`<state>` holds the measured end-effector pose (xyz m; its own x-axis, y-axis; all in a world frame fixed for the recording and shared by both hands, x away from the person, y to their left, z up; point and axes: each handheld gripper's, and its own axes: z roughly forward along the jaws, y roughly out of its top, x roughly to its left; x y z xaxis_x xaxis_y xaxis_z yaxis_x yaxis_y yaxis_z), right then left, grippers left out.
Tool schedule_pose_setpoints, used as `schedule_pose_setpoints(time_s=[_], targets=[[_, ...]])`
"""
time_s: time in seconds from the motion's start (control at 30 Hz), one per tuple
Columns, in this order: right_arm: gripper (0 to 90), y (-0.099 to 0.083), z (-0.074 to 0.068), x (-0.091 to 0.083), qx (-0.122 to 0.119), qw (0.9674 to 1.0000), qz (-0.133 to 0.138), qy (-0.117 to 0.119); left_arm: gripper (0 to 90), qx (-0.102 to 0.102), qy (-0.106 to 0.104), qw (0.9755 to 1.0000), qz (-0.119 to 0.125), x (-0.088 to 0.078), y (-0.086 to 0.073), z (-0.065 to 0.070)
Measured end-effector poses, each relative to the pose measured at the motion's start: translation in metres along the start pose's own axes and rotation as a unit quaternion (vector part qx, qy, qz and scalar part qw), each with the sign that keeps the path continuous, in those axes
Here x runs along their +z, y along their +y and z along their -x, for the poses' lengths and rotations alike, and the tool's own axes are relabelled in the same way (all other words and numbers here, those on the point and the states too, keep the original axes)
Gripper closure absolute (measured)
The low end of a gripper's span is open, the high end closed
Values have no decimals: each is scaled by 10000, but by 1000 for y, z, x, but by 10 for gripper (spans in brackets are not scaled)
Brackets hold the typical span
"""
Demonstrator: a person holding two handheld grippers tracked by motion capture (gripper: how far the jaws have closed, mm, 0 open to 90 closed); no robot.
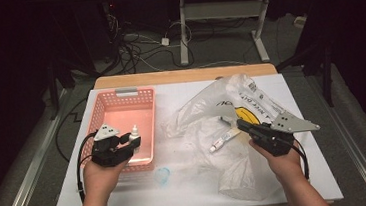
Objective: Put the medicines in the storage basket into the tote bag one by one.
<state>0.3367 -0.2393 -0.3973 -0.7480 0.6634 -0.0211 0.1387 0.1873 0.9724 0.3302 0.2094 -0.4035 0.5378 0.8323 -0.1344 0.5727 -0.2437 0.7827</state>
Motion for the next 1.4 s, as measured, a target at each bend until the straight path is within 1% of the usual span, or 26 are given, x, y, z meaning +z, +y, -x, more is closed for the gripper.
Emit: schedule_pose_setpoints(time_s=[0.07,0.13,0.23,0.27,0.37,0.43,0.5,0.6,0.77,0.87,0.93,1.0,1.07,1.1,1.27,1.33,1.4], targets=[[900,1,0,0,-35,10000,24,1,582,48,-21,10000,26,0,1,4],[900,0,0,1,-20,10000,31,15,582,48,-91,9999,68,0,2,8],[900,-1,-1,1,10,10000,-16,30,582,188,-142,9997,105,-1,5,18],[900,-1,-1,2,-36,10000,-13,40,582,222,-178,9995,122,-1,6,20],[900,-1,-1,2,-34,10000,-14,45,582,266,-316,9990,164,1,8,27],[900,0,-2,2,-5,10000,-9,58,582,272,-464,9984,161,5,8,31],[900,0,-1,2,-45,10000,17,61,583,294,-543,9979,183,6,9,36],[900,2,-3,0,-68,10000,29,59,582,390,-538,9976,210,7,10,43],[900,5,-5,-2,-106,9999,85,57,583,485,-656,9960,374,6,12,55],[900,5,-5,-2,-94,9999,78,59,583,586,-781,9945,369,9,14,66],[900,5,-5,-2,-122,9999,88,63,583,653,-848,9936,359,12,14,73],[900,5,-5,-2,-89,9999,83,71,583,704,-903,9928,355,18,13,79],[900,4,-5,-1,-108,9999,70,75,583,770,-970,9918,310,24,12,84],[900,4,-6,-1,-80,9999,52,79,583,808,-1004,9914,249,28,12,87],[900,4,-5,0,-119,9999,60,78,583,913,-1063,9901,117,42,9,96],[900,3,-5,0,-92,9999,35,81,583,966,-1117,9890,68,49,8,101],[900,3,-5,0,-113,9999,53,67,583,971,-1178,9883,47,54,9,105]])
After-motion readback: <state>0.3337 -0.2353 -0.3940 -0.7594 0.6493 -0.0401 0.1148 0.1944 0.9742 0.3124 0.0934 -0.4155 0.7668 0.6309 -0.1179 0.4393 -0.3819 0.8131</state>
